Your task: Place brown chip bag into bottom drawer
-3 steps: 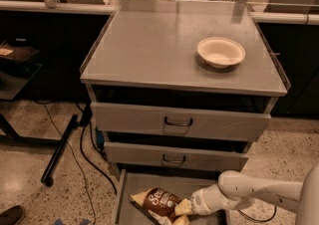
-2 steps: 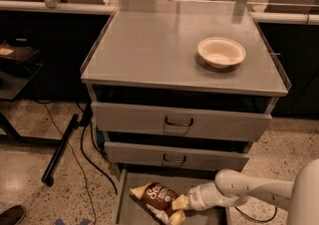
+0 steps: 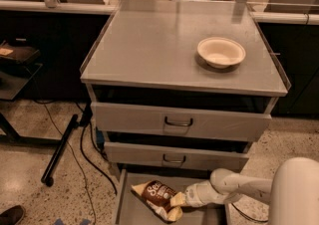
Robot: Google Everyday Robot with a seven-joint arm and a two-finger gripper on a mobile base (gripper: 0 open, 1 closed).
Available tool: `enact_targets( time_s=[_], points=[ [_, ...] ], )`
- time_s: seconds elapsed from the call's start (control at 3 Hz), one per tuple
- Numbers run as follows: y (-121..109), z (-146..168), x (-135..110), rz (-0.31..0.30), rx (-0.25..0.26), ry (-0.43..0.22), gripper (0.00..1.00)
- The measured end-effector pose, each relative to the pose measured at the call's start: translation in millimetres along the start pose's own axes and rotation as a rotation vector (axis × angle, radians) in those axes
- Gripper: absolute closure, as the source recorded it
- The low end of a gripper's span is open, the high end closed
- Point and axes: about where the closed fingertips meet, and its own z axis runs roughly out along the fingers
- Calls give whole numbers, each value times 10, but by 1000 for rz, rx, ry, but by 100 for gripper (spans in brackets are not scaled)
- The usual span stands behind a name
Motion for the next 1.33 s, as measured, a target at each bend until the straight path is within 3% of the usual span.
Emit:
enact_targets(
  time_s=[0.33, 0.67, 1.33],
  points=[
    [-290, 226, 1, 24, 10, 16, 100],
    [-427, 355, 12, 37, 11, 24, 100],
    [-431, 360, 11, 38, 11, 24, 58]
  ],
)
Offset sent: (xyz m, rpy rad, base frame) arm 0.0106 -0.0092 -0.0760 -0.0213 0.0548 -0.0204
